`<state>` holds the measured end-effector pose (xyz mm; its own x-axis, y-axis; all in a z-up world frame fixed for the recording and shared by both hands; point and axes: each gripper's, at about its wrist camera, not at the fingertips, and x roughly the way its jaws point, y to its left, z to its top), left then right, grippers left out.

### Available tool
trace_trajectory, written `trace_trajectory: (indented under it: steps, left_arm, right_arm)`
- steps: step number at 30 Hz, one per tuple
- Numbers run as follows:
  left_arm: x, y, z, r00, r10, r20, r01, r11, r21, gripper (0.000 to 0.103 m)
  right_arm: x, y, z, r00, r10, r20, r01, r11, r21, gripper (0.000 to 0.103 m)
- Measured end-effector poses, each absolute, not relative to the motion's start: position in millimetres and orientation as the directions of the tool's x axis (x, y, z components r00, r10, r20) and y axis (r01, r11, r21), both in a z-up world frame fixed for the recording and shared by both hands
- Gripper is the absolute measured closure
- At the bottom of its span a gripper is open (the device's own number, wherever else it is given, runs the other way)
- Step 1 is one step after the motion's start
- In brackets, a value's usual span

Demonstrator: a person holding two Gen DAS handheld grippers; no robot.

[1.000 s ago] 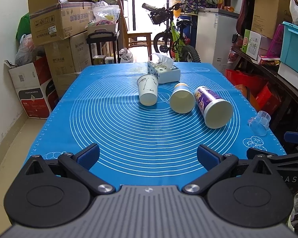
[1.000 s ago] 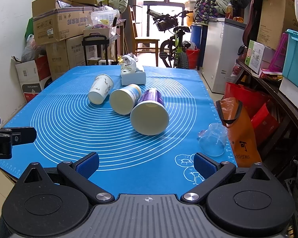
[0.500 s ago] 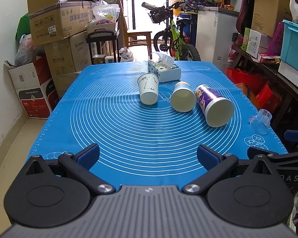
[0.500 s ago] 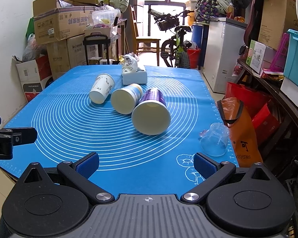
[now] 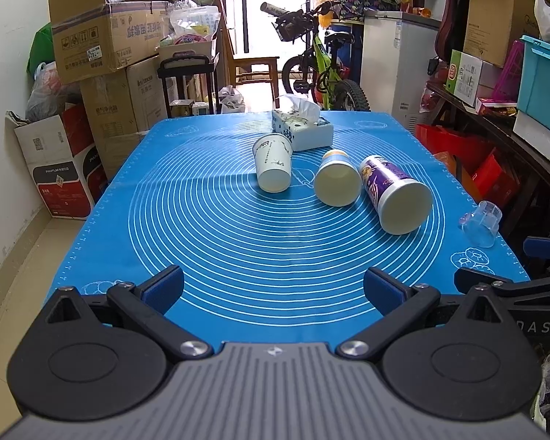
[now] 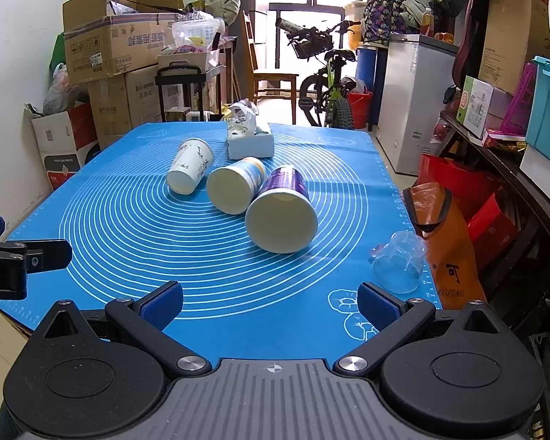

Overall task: Flip cup upside down
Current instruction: 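Move the right tool to the upright white paper cup and close around it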

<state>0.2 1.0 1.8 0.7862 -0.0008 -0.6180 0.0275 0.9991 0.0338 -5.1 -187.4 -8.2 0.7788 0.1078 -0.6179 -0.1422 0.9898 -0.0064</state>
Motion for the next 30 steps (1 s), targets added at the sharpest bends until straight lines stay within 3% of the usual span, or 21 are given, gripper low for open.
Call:
trace_trajectory:
  steps: [23, 30]
  left_arm:
    - [113, 0, -6, 0.843, 0.059, -0.534, 0.000, 0.994, 0.109, 0.001]
    - [175, 0, -25, 0.830, 0.039, -0.556, 0.014, 0.996, 0.091, 0.008]
  right_arm:
    - [85, -200, 16, 0.846, 0.107, -0.523, -0.111, 0.994, 0.023, 0.003]
    - [131, -203, 8, 0.847, 0.090, -0.524, -0.088, 0.996, 0.029, 0.002]
